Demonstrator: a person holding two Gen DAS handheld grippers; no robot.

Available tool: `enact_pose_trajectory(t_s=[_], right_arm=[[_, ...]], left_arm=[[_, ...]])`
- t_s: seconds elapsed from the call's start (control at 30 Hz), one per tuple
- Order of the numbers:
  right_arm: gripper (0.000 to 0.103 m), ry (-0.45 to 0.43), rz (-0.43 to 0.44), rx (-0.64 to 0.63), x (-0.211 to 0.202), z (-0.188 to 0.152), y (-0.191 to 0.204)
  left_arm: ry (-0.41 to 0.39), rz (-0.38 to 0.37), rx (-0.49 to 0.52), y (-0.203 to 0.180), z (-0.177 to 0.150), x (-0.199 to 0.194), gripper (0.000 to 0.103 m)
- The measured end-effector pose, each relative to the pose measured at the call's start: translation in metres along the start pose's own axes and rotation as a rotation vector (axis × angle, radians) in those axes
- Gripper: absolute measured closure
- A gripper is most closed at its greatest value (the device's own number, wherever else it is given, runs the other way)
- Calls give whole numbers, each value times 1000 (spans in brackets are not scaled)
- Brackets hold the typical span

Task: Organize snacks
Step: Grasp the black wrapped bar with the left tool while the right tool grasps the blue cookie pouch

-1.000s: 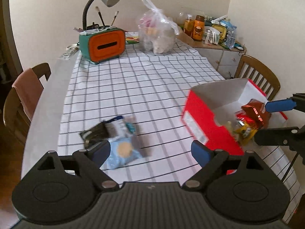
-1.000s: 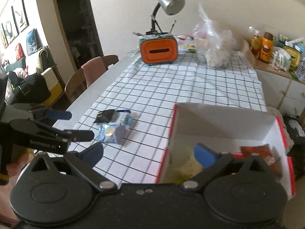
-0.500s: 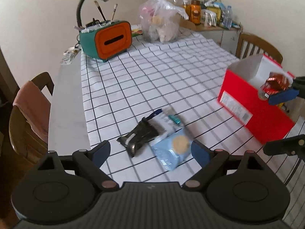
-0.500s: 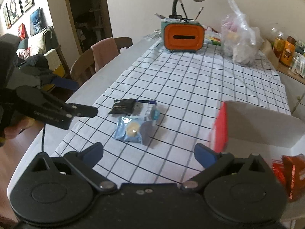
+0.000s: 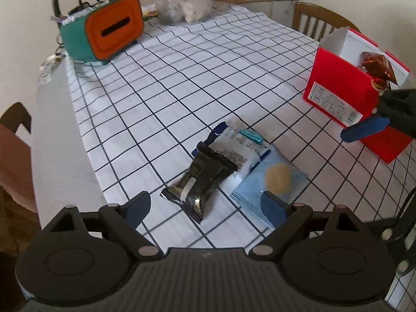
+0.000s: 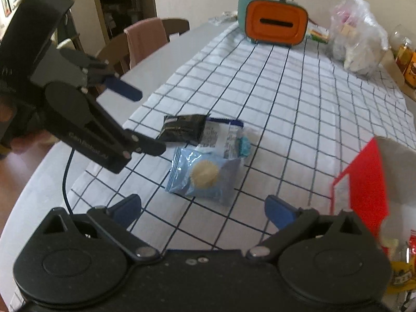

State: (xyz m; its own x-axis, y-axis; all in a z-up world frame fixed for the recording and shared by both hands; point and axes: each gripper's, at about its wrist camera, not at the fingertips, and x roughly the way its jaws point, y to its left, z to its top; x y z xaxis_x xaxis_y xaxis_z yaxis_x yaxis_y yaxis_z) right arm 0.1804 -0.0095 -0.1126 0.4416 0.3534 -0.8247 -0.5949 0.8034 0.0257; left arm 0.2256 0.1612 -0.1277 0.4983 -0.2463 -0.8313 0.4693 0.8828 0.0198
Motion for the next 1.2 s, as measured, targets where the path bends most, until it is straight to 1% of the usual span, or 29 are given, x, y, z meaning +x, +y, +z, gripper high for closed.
enact_pose_trajectory(t_s=[0.07, 0.23, 0.47, 0.53, 0.6, 0.77, 0.83, 0.93, 1.0, 1.03, 1.1, 1.17, 1.2], right_arm=[[2, 16, 1, 9, 11, 2, 2], [3, 31, -27, 22, 36, 11, 6], [4, 34, -41, 49, 58, 18, 8], [4, 37, -51, 51, 63, 20, 8], [5, 41, -59, 56, 68, 21, 7], [6, 40, -73, 44, 74, 20, 6], [11, 47, -73, 44, 77, 19, 5], [12, 51, -69, 32, 78, 15, 4], [15, 45, -57, 31, 78, 12, 2], [16, 43, -52, 32, 77, 12, 1], [19, 37, -49, 27, 75, 10, 0], [21, 34, -46, 23, 73, 9, 0], [24, 30, -44, 22, 73, 8, 0]], left_arm=[[13, -29, 2, 8, 2, 7, 11], [42, -58, 2, 23, 9, 27, 11], [69, -89, 21, 29, 15, 47, 12], [75, -105, 26, 30, 17, 51, 14], [85, -111, 34, 29, 19, 55, 20], [109, -106, 44, 23, 20, 62, 29], [104, -108, 32, 23, 20, 61, 30], [99, -106, 7, 25, 20, 59, 40], [93, -109, -12, 27, 21, 58, 49], [91, -110, -20, 27, 21, 58, 51], [84, -106, -37, 28, 20, 57, 59], [76, -93, -48, 27, 18, 56, 65], [73, -88, -55, 27, 17, 55, 67]])
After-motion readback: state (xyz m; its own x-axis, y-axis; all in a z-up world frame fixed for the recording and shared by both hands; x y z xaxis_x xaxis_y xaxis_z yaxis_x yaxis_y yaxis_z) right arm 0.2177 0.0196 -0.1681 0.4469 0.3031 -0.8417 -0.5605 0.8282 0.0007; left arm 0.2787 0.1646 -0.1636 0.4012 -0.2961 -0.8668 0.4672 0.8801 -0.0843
